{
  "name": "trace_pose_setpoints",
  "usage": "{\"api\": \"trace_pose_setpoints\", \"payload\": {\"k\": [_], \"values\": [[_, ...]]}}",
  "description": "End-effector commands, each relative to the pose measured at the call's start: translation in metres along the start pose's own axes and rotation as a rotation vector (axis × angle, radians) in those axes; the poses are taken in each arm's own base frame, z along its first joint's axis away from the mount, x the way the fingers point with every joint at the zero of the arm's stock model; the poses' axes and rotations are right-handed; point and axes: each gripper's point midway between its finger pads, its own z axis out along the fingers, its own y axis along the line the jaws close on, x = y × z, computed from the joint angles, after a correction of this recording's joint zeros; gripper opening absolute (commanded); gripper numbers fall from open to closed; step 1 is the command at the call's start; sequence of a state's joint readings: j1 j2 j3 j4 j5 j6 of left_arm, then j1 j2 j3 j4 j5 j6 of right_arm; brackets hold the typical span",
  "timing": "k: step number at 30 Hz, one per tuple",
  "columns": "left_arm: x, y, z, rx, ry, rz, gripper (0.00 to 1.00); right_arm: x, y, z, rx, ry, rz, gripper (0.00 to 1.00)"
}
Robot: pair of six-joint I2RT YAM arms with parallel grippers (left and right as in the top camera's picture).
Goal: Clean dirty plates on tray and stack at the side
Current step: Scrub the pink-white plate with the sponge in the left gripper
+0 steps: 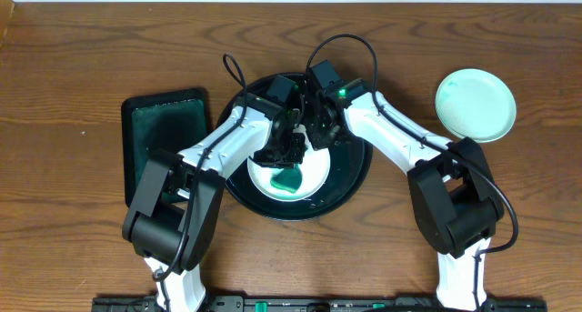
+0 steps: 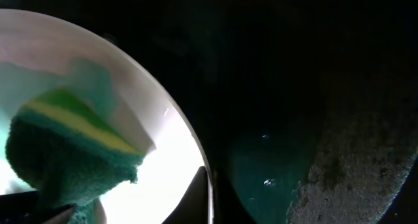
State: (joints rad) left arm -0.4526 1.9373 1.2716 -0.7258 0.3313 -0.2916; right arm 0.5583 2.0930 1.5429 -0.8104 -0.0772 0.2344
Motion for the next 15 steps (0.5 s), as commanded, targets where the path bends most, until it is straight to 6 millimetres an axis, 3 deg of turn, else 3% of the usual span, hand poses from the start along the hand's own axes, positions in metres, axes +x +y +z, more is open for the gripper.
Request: {"api": "trace_pose_setpoints", "payload": {"k": [1,3,6,8,10,15], "values": [[0.011,-0.005,0.015,0.054,0.071,-0.037,0.08,0.000,0.008,-0.007,-0.036,-0.005,-0.004,0.45],[0.008,-0.001,0.014,0.055,0.067,-0.050,0.07,0.001,0.005,-0.004,-0.033,0.002,0.001,0.57],[0.006,0.005,0.012,0.054,0.065,-0.068,0.07,0.004,0.008,0.002,-0.065,0.023,-0.018,0.57],[0.005,0.007,0.011,0.054,0.062,-0.075,0.07,0.006,0.010,0.010,-0.079,0.040,-0.017,0.54],[0.004,0.009,0.011,0.055,0.060,-0.080,0.07,0.009,0.011,0.019,-0.090,0.059,-0.014,0.38],[0.002,0.013,0.010,0.056,0.057,-0.091,0.07,0.017,0.017,0.044,-0.139,0.108,-0.006,0.37]]}}
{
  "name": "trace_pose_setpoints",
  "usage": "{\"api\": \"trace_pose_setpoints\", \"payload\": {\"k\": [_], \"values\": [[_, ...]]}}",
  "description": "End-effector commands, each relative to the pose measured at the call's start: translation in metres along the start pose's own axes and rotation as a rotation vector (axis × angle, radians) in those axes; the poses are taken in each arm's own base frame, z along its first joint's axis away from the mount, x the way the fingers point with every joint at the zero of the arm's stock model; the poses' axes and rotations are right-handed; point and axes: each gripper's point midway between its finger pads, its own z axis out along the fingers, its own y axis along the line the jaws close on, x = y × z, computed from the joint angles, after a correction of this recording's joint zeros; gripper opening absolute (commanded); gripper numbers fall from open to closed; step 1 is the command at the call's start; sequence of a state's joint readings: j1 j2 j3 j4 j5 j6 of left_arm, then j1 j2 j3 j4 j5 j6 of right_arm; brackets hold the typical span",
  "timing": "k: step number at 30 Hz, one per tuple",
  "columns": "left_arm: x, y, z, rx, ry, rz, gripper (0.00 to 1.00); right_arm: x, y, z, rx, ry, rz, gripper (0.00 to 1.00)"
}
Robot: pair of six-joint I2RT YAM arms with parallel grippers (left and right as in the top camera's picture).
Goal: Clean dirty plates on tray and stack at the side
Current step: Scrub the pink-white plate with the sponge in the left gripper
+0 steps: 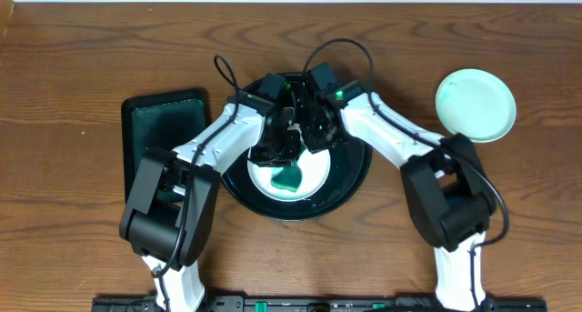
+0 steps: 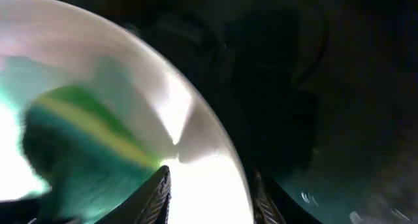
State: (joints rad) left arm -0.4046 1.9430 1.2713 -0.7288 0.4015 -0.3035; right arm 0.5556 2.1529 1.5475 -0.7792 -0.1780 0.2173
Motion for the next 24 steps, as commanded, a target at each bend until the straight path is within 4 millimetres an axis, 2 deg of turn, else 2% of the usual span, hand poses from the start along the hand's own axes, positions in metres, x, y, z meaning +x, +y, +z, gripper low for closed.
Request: {"api": "trace_pose_setpoints", "payload": {"k": [1,2,4,7,13,16,18,20,22,24], "values": [[0.004,0.009,0.012,-0.009,0.038,-0.034,0.07,0.013,0.000,0.028,-0.049,0.072,0.010,0.32],[0.004,0.010,0.012,-0.009,0.037,-0.036,0.07,0.014,0.000,0.032,-0.049,0.077,0.011,0.25],[0.004,0.010,0.012,-0.009,0.037,-0.038,0.07,0.015,-0.002,0.038,-0.049,0.086,0.014,0.01],[0.004,0.007,0.012,0.005,0.041,-0.032,0.07,0.016,-0.003,0.044,-0.048,0.089,0.014,0.01],[0.009,-0.030,0.007,0.218,0.081,0.020,0.07,0.012,-0.002,0.045,-0.052,0.073,0.003,0.01],[0.008,-0.028,0.008,0.210,0.077,0.016,0.07,0.012,-0.002,0.045,-0.053,0.073,0.003,0.01],[0.004,-0.009,0.011,0.104,0.054,-0.022,0.07,0.012,-0.002,0.045,-0.052,0.073,0.003,0.01],[0.000,0.025,0.011,-0.088,0.014,-0.089,0.07,0.012,-0.002,0.045,-0.052,0.075,0.003,0.01],[-0.001,0.057,0.005,-0.271,-0.025,-0.131,0.07,0.013,-0.002,0.045,-0.051,0.077,0.003,0.01],[-0.002,0.080,-0.003,-0.410,-0.057,-0.163,0.07,0.013,-0.003,0.045,-0.051,0.077,0.004,0.01]]}}
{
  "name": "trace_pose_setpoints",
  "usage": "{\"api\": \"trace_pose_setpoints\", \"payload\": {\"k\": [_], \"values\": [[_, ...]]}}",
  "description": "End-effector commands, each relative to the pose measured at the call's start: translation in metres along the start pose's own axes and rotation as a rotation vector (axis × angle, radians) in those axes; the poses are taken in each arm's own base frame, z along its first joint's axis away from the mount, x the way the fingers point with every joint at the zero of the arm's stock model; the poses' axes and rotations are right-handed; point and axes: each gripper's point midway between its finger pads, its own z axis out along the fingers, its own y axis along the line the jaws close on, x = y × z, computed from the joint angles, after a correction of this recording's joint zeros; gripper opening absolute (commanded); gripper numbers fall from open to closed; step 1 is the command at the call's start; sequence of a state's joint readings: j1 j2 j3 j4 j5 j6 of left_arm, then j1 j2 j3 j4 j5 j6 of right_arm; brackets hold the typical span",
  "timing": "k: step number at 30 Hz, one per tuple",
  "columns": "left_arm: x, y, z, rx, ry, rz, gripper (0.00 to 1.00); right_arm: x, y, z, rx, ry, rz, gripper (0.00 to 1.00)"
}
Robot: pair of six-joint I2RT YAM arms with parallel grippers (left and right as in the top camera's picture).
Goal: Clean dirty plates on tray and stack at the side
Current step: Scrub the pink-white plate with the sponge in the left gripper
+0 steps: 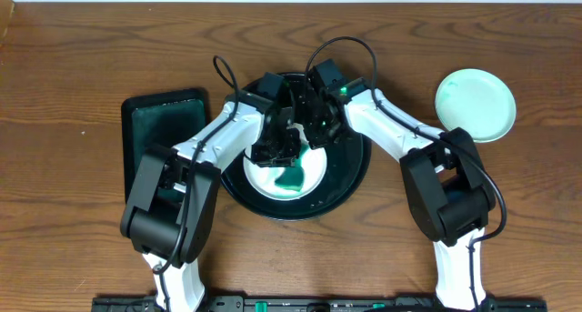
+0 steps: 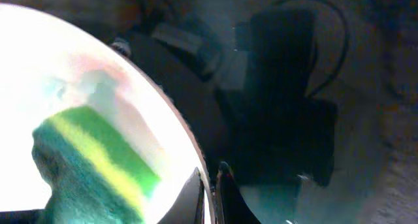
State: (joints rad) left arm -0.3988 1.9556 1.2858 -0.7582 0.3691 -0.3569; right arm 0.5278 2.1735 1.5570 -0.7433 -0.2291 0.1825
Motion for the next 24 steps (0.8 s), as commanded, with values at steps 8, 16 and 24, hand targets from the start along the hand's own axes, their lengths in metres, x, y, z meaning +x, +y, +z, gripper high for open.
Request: {"api": "trace_pose_setpoints", "payload": {"k": [8,16,24], "values": [[-0.011,0.127,-0.035,-0.715,-0.207,-0.211,0.07,0.024,-0.008,0.039,0.003,0.103,0.037,0.01],[-0.009,0.115,-0.025,-0.633,-0.167,-0.185,0.07,0.027,-0.016,0.037,0.008,0.118,0.060,0.01],[0.022,0.010,0.014,-0.058,0.085,0.067,0.07,0.029,-0.017,0.037,0.010,0.127,0.062,0.01]]}}
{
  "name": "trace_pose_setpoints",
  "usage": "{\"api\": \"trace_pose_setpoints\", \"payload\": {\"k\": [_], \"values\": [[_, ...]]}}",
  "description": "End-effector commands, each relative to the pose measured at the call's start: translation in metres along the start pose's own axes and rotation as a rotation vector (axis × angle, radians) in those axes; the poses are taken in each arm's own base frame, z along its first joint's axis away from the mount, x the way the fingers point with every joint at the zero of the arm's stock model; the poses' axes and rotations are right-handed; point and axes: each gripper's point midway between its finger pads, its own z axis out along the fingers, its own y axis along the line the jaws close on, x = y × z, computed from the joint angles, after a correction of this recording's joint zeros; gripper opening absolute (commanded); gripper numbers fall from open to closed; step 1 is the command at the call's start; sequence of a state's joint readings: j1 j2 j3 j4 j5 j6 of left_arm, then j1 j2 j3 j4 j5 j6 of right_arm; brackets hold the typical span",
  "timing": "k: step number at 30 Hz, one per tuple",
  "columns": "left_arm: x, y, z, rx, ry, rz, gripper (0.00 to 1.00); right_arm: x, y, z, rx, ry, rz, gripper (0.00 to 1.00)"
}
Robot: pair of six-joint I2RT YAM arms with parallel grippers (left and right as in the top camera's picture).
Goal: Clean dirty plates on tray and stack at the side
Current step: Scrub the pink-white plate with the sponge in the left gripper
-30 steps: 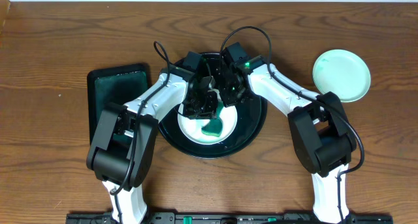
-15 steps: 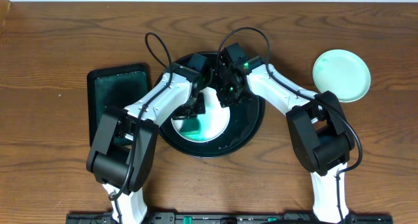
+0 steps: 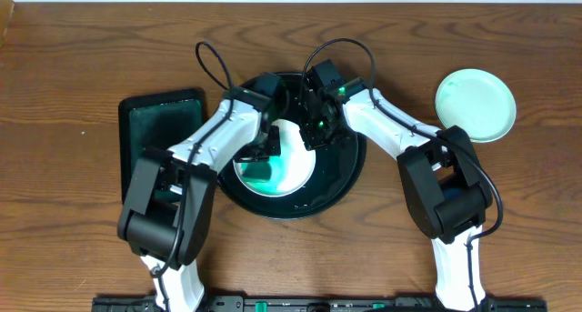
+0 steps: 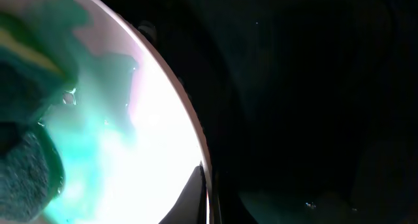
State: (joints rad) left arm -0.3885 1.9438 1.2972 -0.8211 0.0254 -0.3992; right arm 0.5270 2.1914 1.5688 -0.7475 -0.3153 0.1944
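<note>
A white plate [image 3: 291, 153] lies in the round black tray [image 3: 350, 180] at the table's middle. My right gripper [image 3: 312, 137] is at the plate's far right rim. In the right wrist view the right gripper [image 4: 208, 178] is shut on the thin rim of the plate [image 4: 150, 152]. My left gripper [image 3: 264, 156] is over the plate's left part, shut on a green sponge [image 3: 257, 173] that presses on the plate. The sponge [image 4: 26, 178] shows at the left edge of the wrist view, with greenish wet smears beside it.
A clean mint plate [image 3: 475, 105] rests on the wood at the far right. A dark rectangular tray [image 3: 164, 139] lies left of the round one. Cables loop above both arms at the back of the round tray.
The sponge and my left gripper have moved from the plate's lower middle to its left part. The plate sits a little further left in the round tray. My right gripper still pinches the rim.
At first the sponge was on the plate's lower middle with my right gripper at the rim. Then the right fingers stood apart astride the rim, then were shut on it. The sponge stayed on the plate throughout and is now at its left side.
</note>
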Motion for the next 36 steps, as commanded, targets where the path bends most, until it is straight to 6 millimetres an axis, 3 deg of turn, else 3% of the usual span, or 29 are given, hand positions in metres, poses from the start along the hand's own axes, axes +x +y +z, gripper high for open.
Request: {"api": "trace_pose_setpoints", "payload": {"k": [1,9,12,15,18,22,24,27,31,36], "values": [[0.046,-0.060,0.009,0.300,0.192,0.156,0.07,0.026,-0.033,0.031,0.093,0.099,0.052,0.01],[0.058,-0.106,-0.010,0.547,0.236,0.214,0.07,0.028,-0.035,0.030,0.095,0.107,0.059,0.01],[0.052,-0.104,-0.008,0.529,0.212,0.205,0.07,0.028,-0.035,0.030,0.095,0.109,0.060,0.01],[0.036,-0.079,0.006,0.365,0.150,0.133,0.07,0.028,-0.035,0.030,0.095,0.109,0.061,0.01],[0.015,-0.030,0.018,0.102,0.052,0.016,0.08,0.028,-0.035,0.030,0.095,0.109,0.064,0.01],[-0.002,0.033,0.015,-0.232,-0.070,-0.105,0.07,0.028,-0.035,0.030,0.096,0.108,0.068,0.01],[-0.005,0.051,0.009,-0.334,-0.109,-0.137,0.07,0.028,-0.035,0.030,0.096,0.107,0.071,0.01],[-0.003,0.063,0.004,-0.401,-0.125,-0.172,0.07,0.028,-0.035,0.030,0.096,0.106,0.071,0.01],[-0.001,0.064,-0.001,-0.402,-0.120,-0.179,0.07,0.026,-0.035,0.030,0.095,0.100,0.069,0.01],[-0.011,0.061,-0.027,-0.375,-0.169,-0.191,0.07,0.023,-0.035,0.030,0.093,0.089,0.065,0.01]]}}
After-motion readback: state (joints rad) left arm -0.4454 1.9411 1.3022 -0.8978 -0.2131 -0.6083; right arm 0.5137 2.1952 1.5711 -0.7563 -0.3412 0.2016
